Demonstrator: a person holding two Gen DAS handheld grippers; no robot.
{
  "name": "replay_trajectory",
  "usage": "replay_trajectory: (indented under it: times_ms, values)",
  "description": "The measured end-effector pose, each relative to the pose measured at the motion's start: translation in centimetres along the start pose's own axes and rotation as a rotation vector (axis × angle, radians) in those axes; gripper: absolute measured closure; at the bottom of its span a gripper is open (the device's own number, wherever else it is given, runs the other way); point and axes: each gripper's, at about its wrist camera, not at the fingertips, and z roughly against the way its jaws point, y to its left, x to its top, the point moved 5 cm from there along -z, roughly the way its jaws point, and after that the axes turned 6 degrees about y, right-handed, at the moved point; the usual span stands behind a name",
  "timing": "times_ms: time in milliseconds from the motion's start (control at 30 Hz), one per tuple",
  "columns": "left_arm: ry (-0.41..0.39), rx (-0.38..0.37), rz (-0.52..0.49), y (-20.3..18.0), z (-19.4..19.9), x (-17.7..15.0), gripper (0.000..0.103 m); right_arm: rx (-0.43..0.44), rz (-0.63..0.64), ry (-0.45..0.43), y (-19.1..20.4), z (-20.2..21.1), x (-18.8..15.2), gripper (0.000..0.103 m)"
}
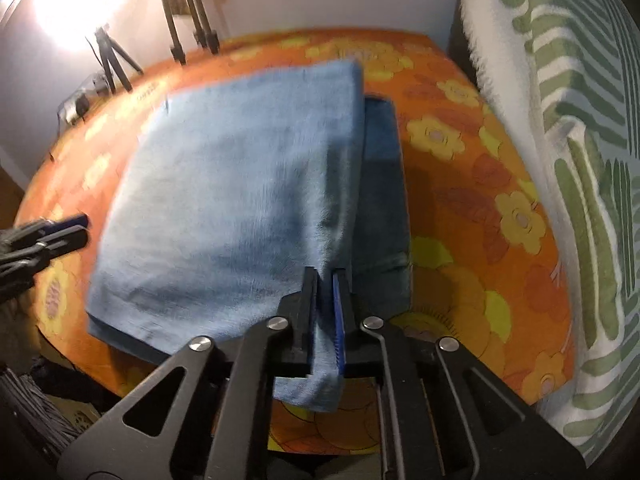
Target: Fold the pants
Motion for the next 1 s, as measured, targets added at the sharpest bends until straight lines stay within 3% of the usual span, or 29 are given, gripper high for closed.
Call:
replay_trajectory:
  times_ms: [67, 200, 367, 467, 633, 767, 800, 867, 933, 1000]
  values:
    - [-0.007, 0.013, -0.023, -0.1, 0.0, 0.1, 0.074, -0.005, -0.02, -0.071, -0.4, 1.6, 0.9, 0.089]
    - [0.003, 0.01, -0.056, -0.8, -0.5, -0.1, 0.074, 0.042, 0.002, -0.151, 1.0, 2.5, 2.7, 0.087]
    - [0.044, -0.008, -0.077, -2.1, -1.8, -1.5, 0.074, 0.099, 0.076, -0.129, 3.7, 0.3, 4.4, 0.087]
    - [0.048, -0.005, -0.086, -2.5, -2.0, -2.0, 0.074, 0.05, 0.089, -0.099, 3.4, -1.6, 5.2, 0.087]
    - [0.061, -0.002, -0.128, -3.0, -1.8, -2.8, 0.073, 0.072, -0.011, -0.022, 0.5, -4.1, 5.0, 0.087]
    - [0.079, -0.018, -0.1, -2.3, -1.0, -2.5, 0.07, 0.113, -0.056, -0.026, -0.6, -3.4, 4.9, 0.086]
    - [0.075, -0.022, -0.091, -2.1, -0.7, -2.1, 0.07, 0.112, -0.059, -0.047, -0.9, -2.8, 5.0, 0.083]
    - [0.052, -0.007, -0.084, -1.6, 0.0, -1.0, 0.068, 0.111, -0.076, -0.077, -1.6, -2.1, 5.5, 0.051]
    - [0.032, -0.002, -0.063, -1.0, 0.5, 0.4, 0.063, 0.103, -0.108, -0.131, -2.7, -1.3, 6.0, 0.036]
    - [0.01, 0.008, -0.04, -0.3, 0.8, 1.6, 0.06, 0.103, -0.132, -0.163, -3.4, -1.0, 6.6, 0.03]
